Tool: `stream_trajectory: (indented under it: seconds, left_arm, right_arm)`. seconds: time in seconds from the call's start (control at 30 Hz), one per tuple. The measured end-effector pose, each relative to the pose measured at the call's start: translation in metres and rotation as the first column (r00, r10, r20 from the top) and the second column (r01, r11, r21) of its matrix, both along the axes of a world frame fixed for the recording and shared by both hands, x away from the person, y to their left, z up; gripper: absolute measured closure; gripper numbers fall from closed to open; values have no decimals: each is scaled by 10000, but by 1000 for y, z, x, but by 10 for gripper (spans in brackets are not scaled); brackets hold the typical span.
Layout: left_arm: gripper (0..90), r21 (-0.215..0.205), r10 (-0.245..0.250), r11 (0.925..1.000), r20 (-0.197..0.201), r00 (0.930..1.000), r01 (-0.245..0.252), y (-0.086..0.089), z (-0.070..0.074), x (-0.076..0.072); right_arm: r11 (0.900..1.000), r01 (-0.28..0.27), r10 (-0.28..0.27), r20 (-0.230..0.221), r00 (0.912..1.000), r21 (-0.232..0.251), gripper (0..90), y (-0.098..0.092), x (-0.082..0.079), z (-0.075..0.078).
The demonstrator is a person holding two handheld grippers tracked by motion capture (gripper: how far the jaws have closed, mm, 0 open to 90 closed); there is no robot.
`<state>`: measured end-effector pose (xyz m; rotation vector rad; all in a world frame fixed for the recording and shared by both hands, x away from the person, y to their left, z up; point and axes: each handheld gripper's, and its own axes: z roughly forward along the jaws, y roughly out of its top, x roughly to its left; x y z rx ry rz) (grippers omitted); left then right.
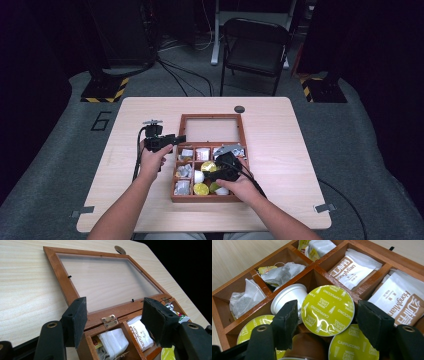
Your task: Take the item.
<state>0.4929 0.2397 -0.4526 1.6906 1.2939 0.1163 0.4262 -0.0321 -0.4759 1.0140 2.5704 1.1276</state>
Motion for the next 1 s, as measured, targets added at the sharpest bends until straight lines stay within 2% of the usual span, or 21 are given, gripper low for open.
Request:
stream_trajectory:
  seconds: [0.13,0.23,0.37,0.57,0.63,0.73,1.0]
  left_arm:
    - [371,-153,113,9998,-106,9999,-115,-2,0,0]
    - [371,-198,158,9997,-102,9998,-160,-3,0,0]
    - [371,-170,113,9998,-104,9999,-115,-2,-1,1]
    - [371,-172,203,9996,-134,9997,-205,-1,-1,1]
    - [373,-128,195,9997,-44,9998,-196,0,-1,2]
    - [373,-162,266,9995,-140,9995,-268,1,-1,1]
    - [373,-179,315,9993,-143,9994,-318,1,-2,2]
  right_arm:
    - [10000,-5,5,11,10000,-91,330,5,-1,-2]
    - [9995,-95,102,235,9997,-297,325,7,-2,-3]
    - [9995,20,-15,144,9999,-329,323,9,-4,-3]
    - [9986,-125,150,472,9988,-523,334,10,-4,-4]
    - [9973,-18,68,682,9976,-737,348,11,-6,-4]
    - [9951,72,22,958,9954,-982,364,14,-9,-5]
    - [9953,88,2,926,9957,-967,370,14,-9,-5]
